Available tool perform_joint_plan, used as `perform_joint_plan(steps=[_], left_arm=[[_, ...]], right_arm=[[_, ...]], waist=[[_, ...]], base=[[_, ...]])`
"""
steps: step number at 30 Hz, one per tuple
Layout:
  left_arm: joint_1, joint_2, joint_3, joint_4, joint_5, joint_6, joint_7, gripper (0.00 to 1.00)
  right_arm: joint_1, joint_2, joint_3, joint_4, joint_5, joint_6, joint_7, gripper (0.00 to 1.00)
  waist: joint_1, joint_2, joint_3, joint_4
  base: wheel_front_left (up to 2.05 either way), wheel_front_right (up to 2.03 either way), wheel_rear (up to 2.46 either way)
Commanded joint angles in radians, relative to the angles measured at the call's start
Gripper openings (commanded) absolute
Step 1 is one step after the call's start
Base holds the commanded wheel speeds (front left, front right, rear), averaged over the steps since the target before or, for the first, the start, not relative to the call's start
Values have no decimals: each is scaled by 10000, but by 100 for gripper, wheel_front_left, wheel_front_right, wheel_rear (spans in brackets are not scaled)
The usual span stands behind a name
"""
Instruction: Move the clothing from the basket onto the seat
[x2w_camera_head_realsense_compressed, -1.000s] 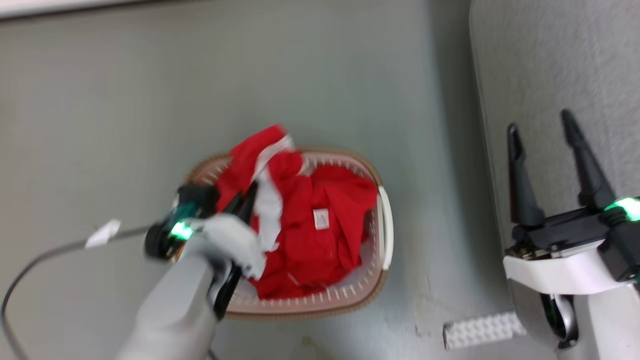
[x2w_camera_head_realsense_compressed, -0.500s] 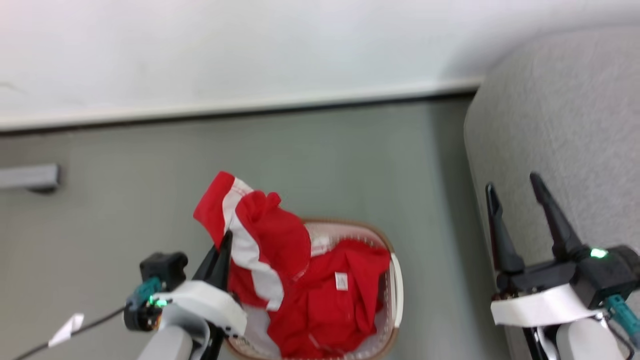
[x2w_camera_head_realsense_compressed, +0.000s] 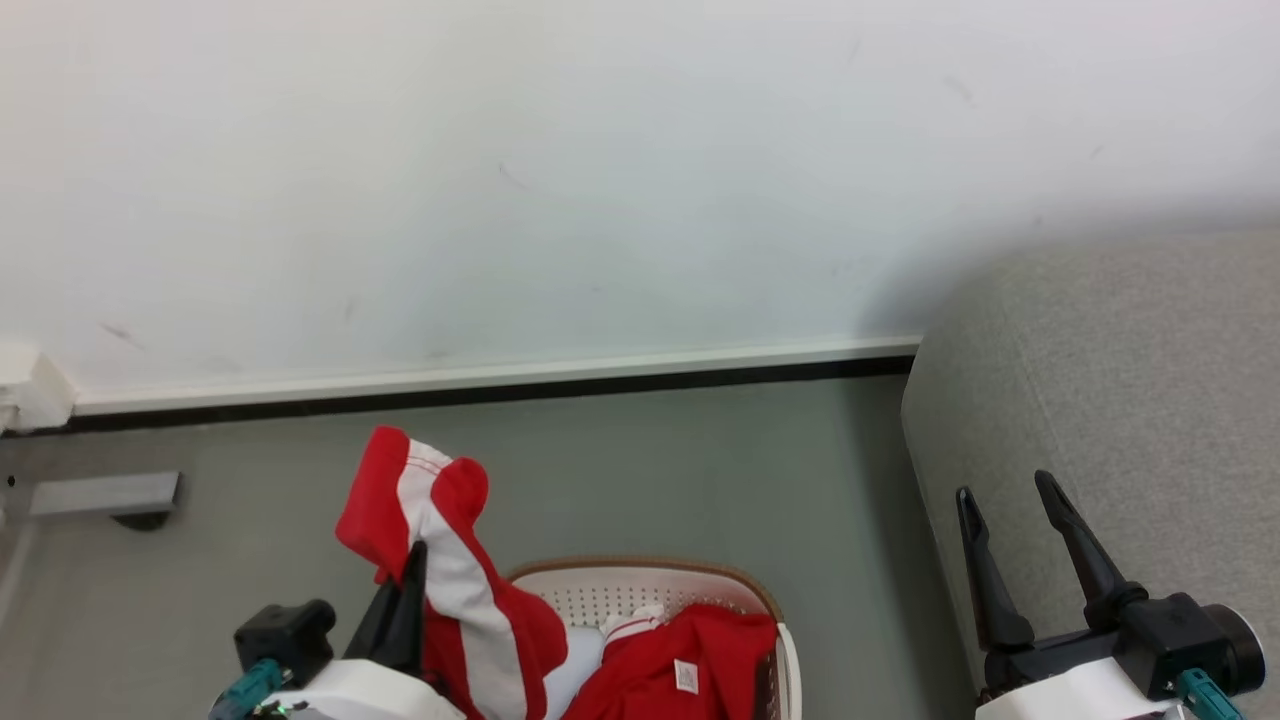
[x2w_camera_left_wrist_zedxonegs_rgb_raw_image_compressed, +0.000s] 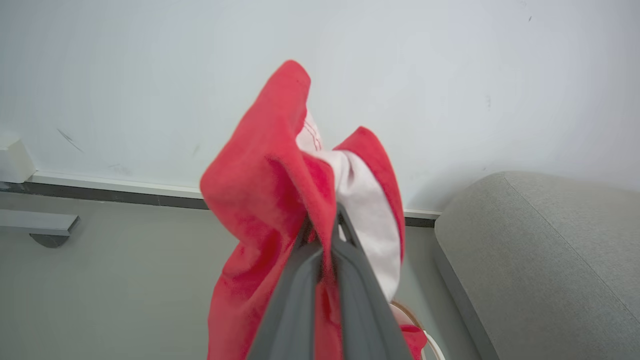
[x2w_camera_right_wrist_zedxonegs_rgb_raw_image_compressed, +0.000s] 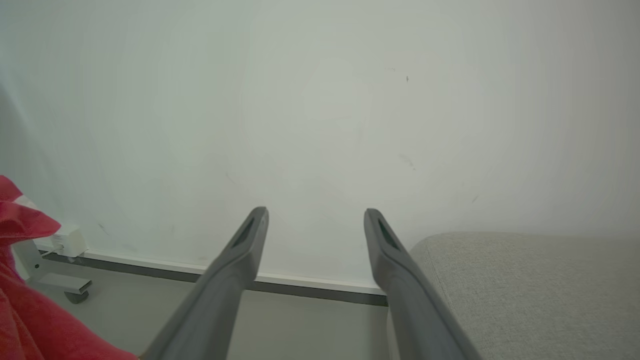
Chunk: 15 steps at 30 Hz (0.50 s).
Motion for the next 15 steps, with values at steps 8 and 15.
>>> perform_joint_plan(steps=[8,15], left_arm=[[626,420,107,-1368,-28,368,542,0],[582,593,-120,-2446,186,447,999,0]], right_arm=[[216,-28,124,7,59,-21,7,100],[-54,-28,1210,-173,144,-21,7,100]], waist=[[3,-1,-424,-100],[3,-1,-483,-43]], base=[[0,0,0],[0,0,0]])
